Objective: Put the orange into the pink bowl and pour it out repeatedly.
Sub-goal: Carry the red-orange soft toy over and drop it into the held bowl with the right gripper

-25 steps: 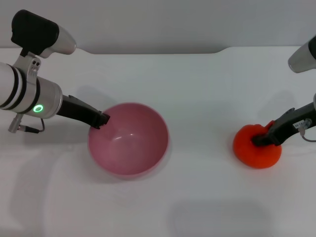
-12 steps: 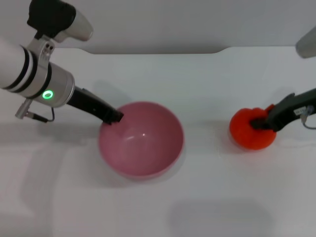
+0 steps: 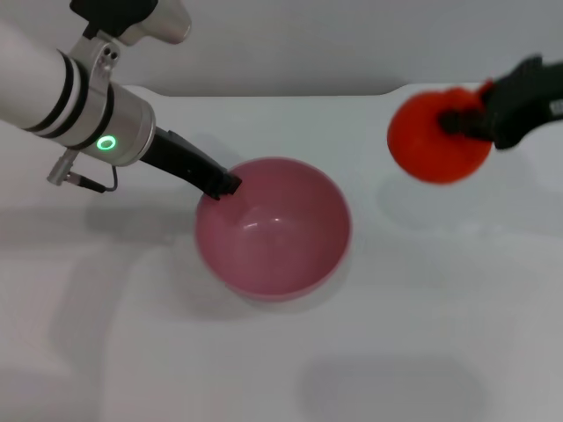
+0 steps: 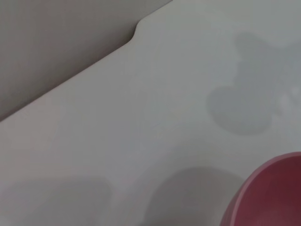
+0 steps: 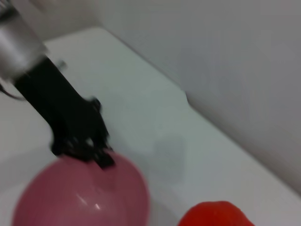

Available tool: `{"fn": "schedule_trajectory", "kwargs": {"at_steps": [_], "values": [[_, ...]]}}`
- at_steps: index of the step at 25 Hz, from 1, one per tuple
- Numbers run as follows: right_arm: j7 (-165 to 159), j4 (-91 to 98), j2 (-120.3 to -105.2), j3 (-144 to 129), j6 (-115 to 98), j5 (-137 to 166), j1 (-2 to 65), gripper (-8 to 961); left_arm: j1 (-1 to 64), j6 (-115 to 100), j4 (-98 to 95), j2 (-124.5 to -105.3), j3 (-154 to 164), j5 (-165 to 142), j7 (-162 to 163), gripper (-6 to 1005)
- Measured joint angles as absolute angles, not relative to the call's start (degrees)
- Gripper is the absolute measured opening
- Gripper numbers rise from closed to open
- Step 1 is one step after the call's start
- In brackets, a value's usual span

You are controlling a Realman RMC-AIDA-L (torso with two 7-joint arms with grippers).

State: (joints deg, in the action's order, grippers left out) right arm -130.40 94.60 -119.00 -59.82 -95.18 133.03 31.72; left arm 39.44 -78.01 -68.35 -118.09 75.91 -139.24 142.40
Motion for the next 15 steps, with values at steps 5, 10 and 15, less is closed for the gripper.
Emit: {"fn": "schedule_trajectory", "kwargs": {"at_steps": [5,10,15], "values": [[-133.09,104.08,-118.99,-62.43,-97.63,128.25,31.65,73,39.84,-77.54,-68.57,-118.16,76.01,-139.21,142.42,45],[-132.99,103.71,-118.9,-66.91,-97.15,122.56,32.11,74,40.4,-77.52,-68.45,-118.45,76.25,-139.0,142.6,45],[-129.84,99.14,-118.9,-72.66,-93.22,122.59,32.22,69,40.42,-77.46,-68.54,-118.48,76.99,-137.57,142.65,45]]}}
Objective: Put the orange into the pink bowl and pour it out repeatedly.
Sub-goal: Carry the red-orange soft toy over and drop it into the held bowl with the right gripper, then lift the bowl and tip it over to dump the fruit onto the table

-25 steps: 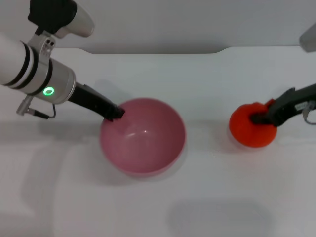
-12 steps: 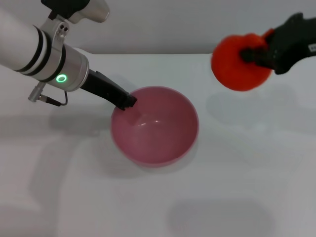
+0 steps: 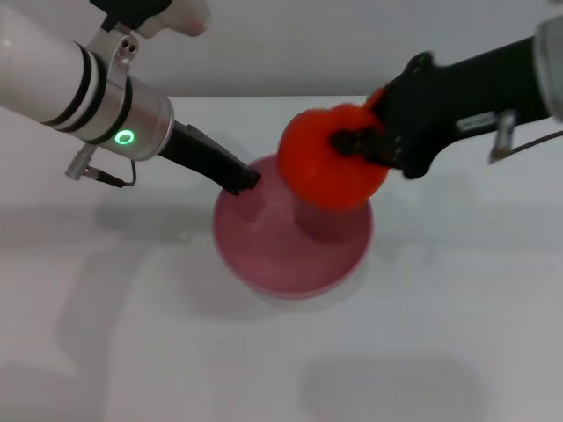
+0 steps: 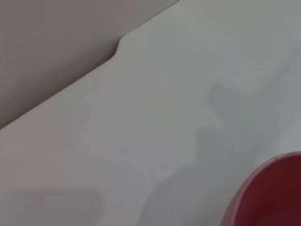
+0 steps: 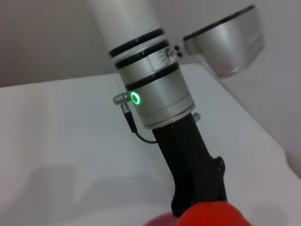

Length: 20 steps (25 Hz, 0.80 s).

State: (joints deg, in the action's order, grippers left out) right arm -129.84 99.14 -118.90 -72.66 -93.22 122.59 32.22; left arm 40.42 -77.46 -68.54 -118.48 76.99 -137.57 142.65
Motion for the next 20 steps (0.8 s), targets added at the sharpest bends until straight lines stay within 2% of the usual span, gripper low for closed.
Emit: {"fn": "schedule_trajectory", "kwargs": {"at_steps": [6,12,17,20], "values": [[-128.94,93.08,-118.9,-76.78,-86.79,122.43,32.06,104,40.07,-77.43,-68.61,-118.48,77.51,-135.62,142.34,46],[-128.11,93.06,-118.89,-77.88,-85.59,122.41,31.81,310,40.01,-77.16,-68.37,-118.47,77.54,-135.5,142.18,45],[-127.77,93.64,-118.91,-77.63,-84.67,122.4,31.19,426,39.98,-76.45,-68.24,-118.47,77.53,-135.52,142.13,46],[-126.32,95.76,-118.98,-77.26,-81.32,121.92,28.33,496,39.87,-75.34,-68.21,-118.48,77.56,-135.51,142.08,46]]}}
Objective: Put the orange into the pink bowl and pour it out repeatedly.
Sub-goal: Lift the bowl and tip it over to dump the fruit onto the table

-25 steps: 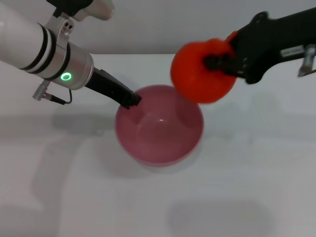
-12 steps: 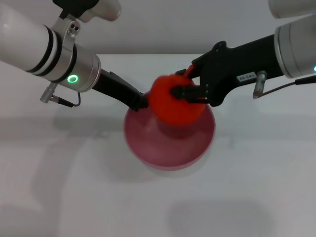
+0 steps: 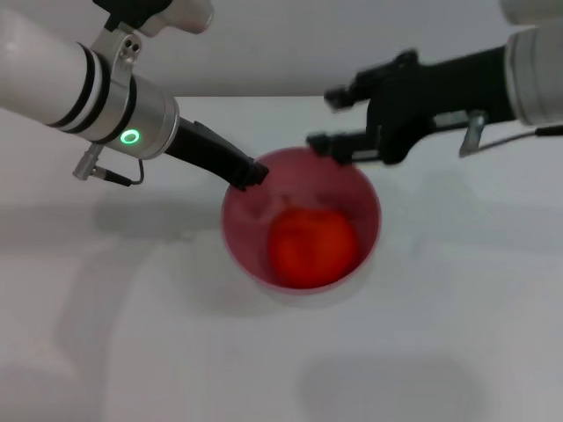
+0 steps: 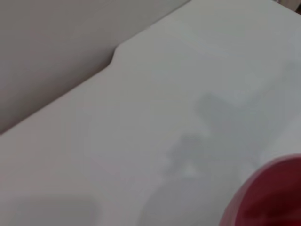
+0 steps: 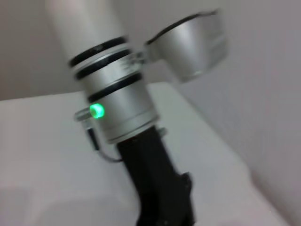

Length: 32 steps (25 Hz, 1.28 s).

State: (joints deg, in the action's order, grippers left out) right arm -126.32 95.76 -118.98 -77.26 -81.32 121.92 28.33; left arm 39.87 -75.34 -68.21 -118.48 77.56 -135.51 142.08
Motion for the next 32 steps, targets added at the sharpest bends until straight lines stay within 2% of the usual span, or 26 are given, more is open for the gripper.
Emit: {"fn": "schedule_trajectory", "kwargs": {"at_steps": [2,7,12,17,26,32], "values": [[-123.78,97.71,-119.04,-77.12,-77.12,119.34,24.72,542,39.56,-73.71,-68.23,-118.47,78.21,-135.52,142.07,46],[-109.31,97.35,-119.07,-74.34,-66.96,98.8,13.78,561,38.45,-66.58,-68.96,-118.41,82.89,-135.52,141.41,46],[-94.76,87.52,-118.97,-69.05,-66.97,75.26,7.51,560,36.25,-56.77,-71.54,-118.38,89.09,-135.76,140.51,46],[-81.32,76.53,-119.01,-66.91,-68.99,57.99,2.34,561,31.11,-45.59,-75.72,-118.18,94.7,-136.16,139.24,46],[-73.0,54.64,-118.97,-56.92,-81.44,47.21,2.99,560,21.99,-22.41,-78.41,-118.12,102.71,-136.14,131.07,45],[-71.33,43.15,-118.9,-48.44,-87.17,45.51,4.12,561,14.48,3.42,-77.14,-118.23,114.03,-136.1,118.93,45]]}}
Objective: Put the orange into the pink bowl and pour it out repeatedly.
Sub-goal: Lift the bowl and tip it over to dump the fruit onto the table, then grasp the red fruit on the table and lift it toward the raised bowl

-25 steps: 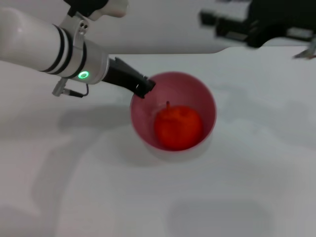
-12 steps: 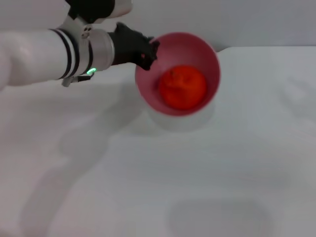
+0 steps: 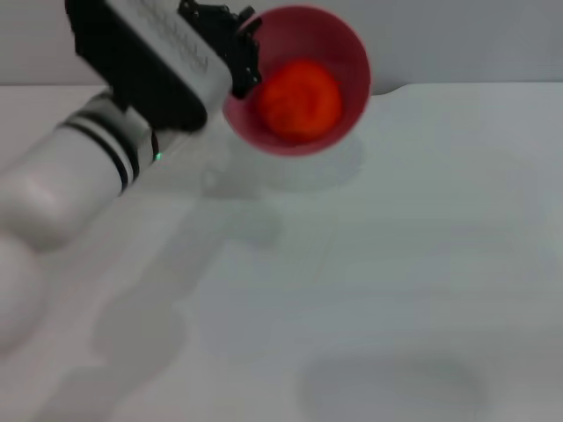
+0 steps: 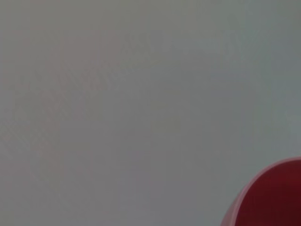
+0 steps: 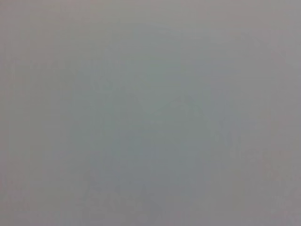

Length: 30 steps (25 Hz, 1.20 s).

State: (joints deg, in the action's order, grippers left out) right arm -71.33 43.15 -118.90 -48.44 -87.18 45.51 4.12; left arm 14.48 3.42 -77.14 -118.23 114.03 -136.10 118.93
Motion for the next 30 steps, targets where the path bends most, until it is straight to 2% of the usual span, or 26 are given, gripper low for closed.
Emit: {"fn": "schedule_trajectory", "kwargs": {"at_steps": [3,8,23,30], "values": [[-71.33,40.4,-118.89,-45.83,-89.33,45.48,4.1,560,12.57,16.41,-74.78,-118.27,120.43,-136.07,112.22,45],[-71.79,38.64,-118.98,-44.32,-92.62,45.46,4.11,561,13.05,28.31,-69.4,-118.47,126.96,-136.06,105.63,45],[-72.76,35.82,-118.88,-46.0,-95.7,45.97,7.1,560,14.4,31.21,-67.9,-118.47,130.07,-135.79,104.59,45],[-71.95,34.42,-118.85,-46.34,-95.19,46.71,9.09,557,17.04,27.42,-68.85,-118.57,127.51,-129.63,105.69,46]]}}
